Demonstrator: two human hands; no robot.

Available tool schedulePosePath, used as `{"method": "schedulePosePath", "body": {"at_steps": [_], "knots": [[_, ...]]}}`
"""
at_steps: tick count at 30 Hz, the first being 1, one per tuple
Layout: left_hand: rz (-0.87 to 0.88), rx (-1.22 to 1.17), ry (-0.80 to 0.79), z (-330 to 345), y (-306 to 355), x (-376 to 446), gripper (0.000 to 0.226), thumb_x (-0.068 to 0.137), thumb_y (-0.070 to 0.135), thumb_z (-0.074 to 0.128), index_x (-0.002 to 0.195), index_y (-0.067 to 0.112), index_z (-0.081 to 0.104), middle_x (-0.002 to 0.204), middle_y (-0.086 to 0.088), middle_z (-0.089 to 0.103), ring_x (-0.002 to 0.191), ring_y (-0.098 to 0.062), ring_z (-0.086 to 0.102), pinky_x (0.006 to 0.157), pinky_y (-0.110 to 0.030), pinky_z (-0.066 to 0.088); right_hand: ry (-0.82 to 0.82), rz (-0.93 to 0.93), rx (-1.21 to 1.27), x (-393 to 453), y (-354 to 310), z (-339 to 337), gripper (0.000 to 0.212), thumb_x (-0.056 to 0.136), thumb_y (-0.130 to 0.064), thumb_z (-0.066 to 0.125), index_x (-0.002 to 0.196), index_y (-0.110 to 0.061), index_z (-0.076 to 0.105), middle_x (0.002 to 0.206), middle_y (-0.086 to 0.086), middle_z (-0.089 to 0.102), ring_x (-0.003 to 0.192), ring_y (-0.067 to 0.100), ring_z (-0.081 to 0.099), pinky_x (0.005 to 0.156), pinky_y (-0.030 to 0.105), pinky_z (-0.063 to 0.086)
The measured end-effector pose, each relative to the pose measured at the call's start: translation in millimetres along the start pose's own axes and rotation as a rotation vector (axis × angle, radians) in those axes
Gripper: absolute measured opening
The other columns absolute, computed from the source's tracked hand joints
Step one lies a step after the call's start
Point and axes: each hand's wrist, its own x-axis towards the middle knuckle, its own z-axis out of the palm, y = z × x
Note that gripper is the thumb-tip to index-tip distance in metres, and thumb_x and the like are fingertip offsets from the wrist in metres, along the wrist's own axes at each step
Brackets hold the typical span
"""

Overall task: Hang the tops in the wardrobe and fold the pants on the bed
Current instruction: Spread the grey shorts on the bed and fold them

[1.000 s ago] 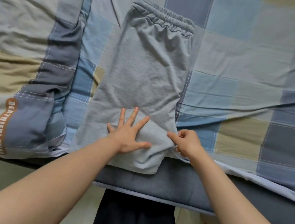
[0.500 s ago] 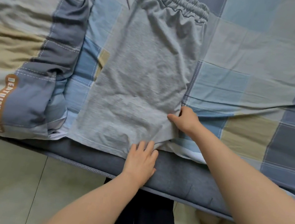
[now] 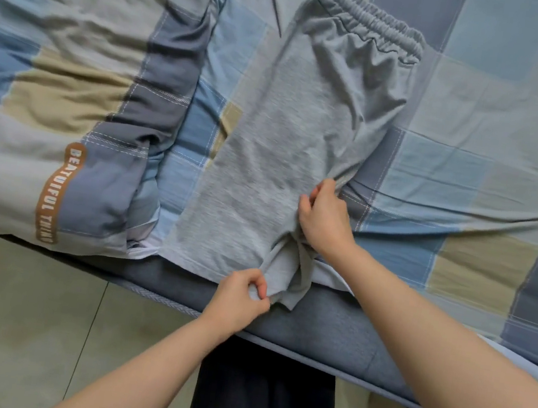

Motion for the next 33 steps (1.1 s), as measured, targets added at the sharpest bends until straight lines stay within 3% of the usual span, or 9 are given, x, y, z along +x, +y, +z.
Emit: {"method": "schedulePosePath", "body": {"at_steps": [5, 9, 12, 17, 20, 23, 27, 31, 33], "knots": [[-0.006, 0.056, -0.351, -29, -23, 1, 0.032, 0.075, 0.019, 0.074, 0.103, 0.030, 0.064, 0.080, 0.008, 0.059, 0.073, -0.005, 0.053, 0.072, -0.021, 0.044, -0.244, -0.317, -0.052, 3, 22, 6, 0.013, 0.085, -0.004, 0.047, 0.095, -0.012, 0.050, 0.090, 0.006, 0.062, 0.086, 0.027, 0.058, 0.071, 0.031, 0.041], [0.288, 0.564, -0.551, -63, -30, 6, 0.069, 0.082, 0.025, 0.057, 0.143, 0.046, 0.032, 0.126, 0.013, 0.056, 0.100, -0.006, 0.059, 0.088, -0.023, 0.046, -0.280, -0.991, -0.672, -6, 60, -9, 0.032, 0.093, -0.009, 0.043, 0.118, -0.009, 0.062, 0.133, 0.014, 0.057, 0.122, 0.031, 0.055, 0.098, 0.039, 0.048], [0.538, 0.892, -0.493, -91, -26, 21, 0.067, 0.083, 0.012, 0.051, 0.146, 0.030, 0.037, 0.126, 0.002, 0.056, 0.108, -0.021, 0.056, 0.086, -0.033, 0.047, -0.217, -1.180, -0.979, -7, 76, -12, 0.045, 0.095, -0.014, 0.034, 0.136, -0.013, 0.053, 0.145, 0.015, 0.046, 0.132, 0.030, 0.046, 0.105, 0.042, 0.043], [1.053, 1.301, -0.067, -139, -9, 62, 0.042, 0.083, 0.011, 0.044, 0.117, 0.012, 0.068, 0.119, -0.012, 0.066, 0.113, -0.033, 0.063, 0.096, -0.042, 0.050, -0.074, -1.183, -1.093, -5, 77, 6, 0.047, 0.095, -0.014, 0.033, 0.137, -0.018, 0.053, 0.143, 0.014, 0.048, 0.129, 0.032, 0.049, 0.101, 0.050, 0.044], [0.916, 1.592, -0.256, -166, -13, 90, 0.077, 0.086, 0.005, 0.033, 0.157, 0.019, 0.008, 0.164, -0.010, 0.007, 0.150, -0.034, 0.004, 0.120, -0.052, 0.003, -0.014, -1.094, -1.023, -13, 76, 20, 0.045, 0.094, -0.018, 0.037, 0.136, -0.016, 0.054, 0.144, 0.017, 0.046, 0.130, 0.038, 0.046, 0.103, 0.053, 0.041], [0.830, 1.709, -0.340, -180, -13, 99, 0.093, 0.092, 0.004, 0.036, 0.144, 0.031, -0.036, 0.154, 0.002, -0.038, 0.141, -0.028, -0.033, 0.110, -0.051, -0.029, -0.039, -0.978, -0.925, -22, 71, 26, 0.044, 0.094, -0.018, 0.039, 0.134, -0.019, 0.055, 0.145, 0.015, 0.045, 0.132, 0.038, 0.044, 0.106, 0.053, 0.038], [0.905, 1.633, -0.252, -174, -8, 102, 0.065, 0.092, 0.015, 0.006, 0.155, 0.030, -0.001, 0.163, -0.001, -0.002, 0.149, -0.027, -0.003, 0.118, -0.052, -0.009, -0.205, -0.895, -0.765, -17, 72, 14, 0.049, 0.092, -0.031, 0.055, 0.140, -0.025, 0.049, 0.153, 0.007, 0.035, 0.141, 0.030, 0.031, 0.116, 0.048, 0.023], [0.764, 1.674, -0.411, -166, -7, 91, 0.063, 0.097, 0.015, 0.010, 0.149, 0.035, -0.019, 0.157, 0.008, -0.024, 0.143, -0.020, -0.027, 0.109, -0.053, -0.028, -0.392, -0.840, -0.685, -21, 79, -7, 0.050, 0.099, -0.040, 0.039, 0.147, -0.029, 0.035, 0.160, -0.003, 0.016, 0.148, 0.020, 0.011, 0.120, 0.038, 0.003], [0.742, 1.632, -0.548, -155, -5, 74, 0.064, 0.100, 0.013, 0.020, 0.154, 0.038, -0.004, 0.158, 0.014, -0.015, 0.149, -0.014, -0.016, 0.115, -0.054, -0.020, -0.534, -0.793, -0.577, -32, 86, -15, 0.047, 0.100, -0.036, 0.035, 0.145, -0.028, 0.040, 0.158, -0.005, 0.022, 0.147, 0.014, 0.013, 0.120, 0.035, 0.008]]}}
